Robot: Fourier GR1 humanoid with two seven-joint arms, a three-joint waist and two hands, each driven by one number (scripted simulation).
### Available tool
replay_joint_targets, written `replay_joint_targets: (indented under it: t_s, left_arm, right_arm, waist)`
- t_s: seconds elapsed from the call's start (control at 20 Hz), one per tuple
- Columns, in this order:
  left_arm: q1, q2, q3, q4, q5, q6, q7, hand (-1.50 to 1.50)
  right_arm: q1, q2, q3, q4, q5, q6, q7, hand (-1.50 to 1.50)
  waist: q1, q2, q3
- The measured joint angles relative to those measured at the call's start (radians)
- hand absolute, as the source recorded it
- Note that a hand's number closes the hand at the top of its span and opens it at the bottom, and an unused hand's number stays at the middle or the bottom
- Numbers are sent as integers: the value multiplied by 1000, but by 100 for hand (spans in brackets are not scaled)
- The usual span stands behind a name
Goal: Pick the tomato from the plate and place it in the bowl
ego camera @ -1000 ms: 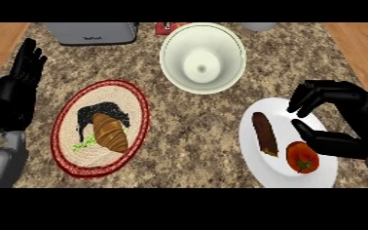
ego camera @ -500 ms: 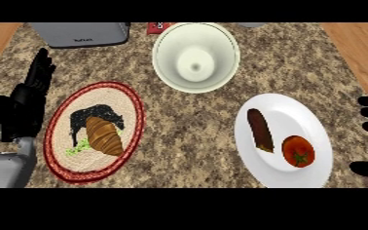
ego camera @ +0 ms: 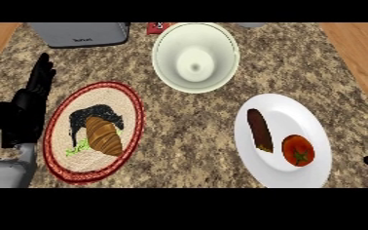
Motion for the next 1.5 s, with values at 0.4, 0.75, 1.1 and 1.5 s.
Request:
replay_joint_targets:
  t_s: [0.4,0.75,1.1,1.5]
  left_arm:
    - [-10,-19,-22,-34,-21,-10,18,0]
    - [-68,-56,-35,-10,-56,-14,41,0]
    - [-73,-85,-27,11,-80,-25,22,0]
    - [-66,-113,0,-10,-111,-61,38,0]
  right_arm:
    - [253,150,40,-199,437,-150,103,-150]
    - [307,312,170,-198,827,-209,204,-150]
    - [273,469,229,-126,1121,-231,337,-150]
    - [112,566,248,1,1246,-184,390,-150]
  waist:
    - [37,9,-2]
    - [63,15,-2]
    - [72,16,-2]
    - [79,17,-2]
